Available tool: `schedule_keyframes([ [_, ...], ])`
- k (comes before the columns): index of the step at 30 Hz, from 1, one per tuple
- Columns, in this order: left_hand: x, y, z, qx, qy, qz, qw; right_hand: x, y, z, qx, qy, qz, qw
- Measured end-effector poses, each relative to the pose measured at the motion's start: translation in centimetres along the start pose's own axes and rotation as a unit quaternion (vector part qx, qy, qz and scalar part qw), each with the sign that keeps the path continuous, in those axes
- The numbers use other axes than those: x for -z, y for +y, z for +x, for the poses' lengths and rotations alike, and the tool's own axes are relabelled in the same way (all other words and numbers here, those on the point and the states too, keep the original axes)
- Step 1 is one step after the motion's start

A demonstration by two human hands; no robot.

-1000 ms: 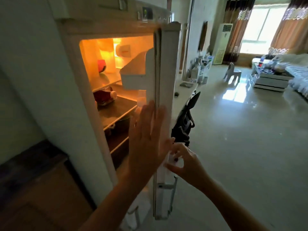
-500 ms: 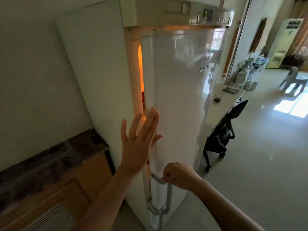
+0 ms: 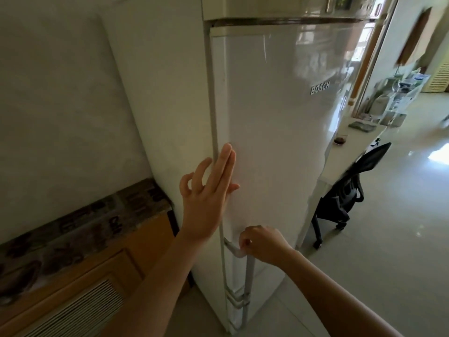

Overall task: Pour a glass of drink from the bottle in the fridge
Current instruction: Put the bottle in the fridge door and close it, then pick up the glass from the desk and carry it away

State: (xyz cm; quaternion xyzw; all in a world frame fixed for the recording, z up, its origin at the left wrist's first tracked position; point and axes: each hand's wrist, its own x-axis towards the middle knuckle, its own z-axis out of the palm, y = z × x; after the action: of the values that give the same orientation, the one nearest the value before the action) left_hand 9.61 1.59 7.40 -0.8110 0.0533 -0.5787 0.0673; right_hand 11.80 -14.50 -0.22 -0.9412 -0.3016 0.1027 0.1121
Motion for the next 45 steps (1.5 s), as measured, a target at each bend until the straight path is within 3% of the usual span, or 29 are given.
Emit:
schedule_keyframes([
  [7, 0.5, 1.0, -0.1, 0.029, -0.029, -0.035, 0.999, 0.2, 0.4, -1.2, 0.01, 0.01, 0.021, 1.0],
  [13, 1.5, 3.8, 0.1, 0.087, -0.064, -0.136, 0.985, 2.1, 2.8, -4.8, -0.005, 0.066, 0.042, 0.997],
  [16, 1.5, 6.4, 0.0, 0.082, -0.139, -0.2, 0.967, 3.0, 5.3, -7.7, -0.043, 0.104, 0.039, 0.993],
  [20, 0.3, 10.4, -0.3, 0.073, -0.327, -0.238, 0.912, 3.6, 9.1, -12.2, -0.121, 0.142, 0.054, 0.981],
  [24, -1.2, 14.8, -0.4, 0.033, -0.368, -0.285, 0.885, 3.6, 13.3, -16.4, -0.198, 0.179, 0.066, 0.961],
  [34, -11.4, 27.5, 1.7, -0.017, -0.479, -0.359, 0.801, 7.6, 25.3, -22.8, -0.297, 0.194, 0.063, 0.933],
  [45, -24.4, 43.2, 8.0, -0.082, -0.496, -0.362, 0.785, 12.8, 43.7, -23.9, -0.378, 0.212, 0.101, 0.895],
])
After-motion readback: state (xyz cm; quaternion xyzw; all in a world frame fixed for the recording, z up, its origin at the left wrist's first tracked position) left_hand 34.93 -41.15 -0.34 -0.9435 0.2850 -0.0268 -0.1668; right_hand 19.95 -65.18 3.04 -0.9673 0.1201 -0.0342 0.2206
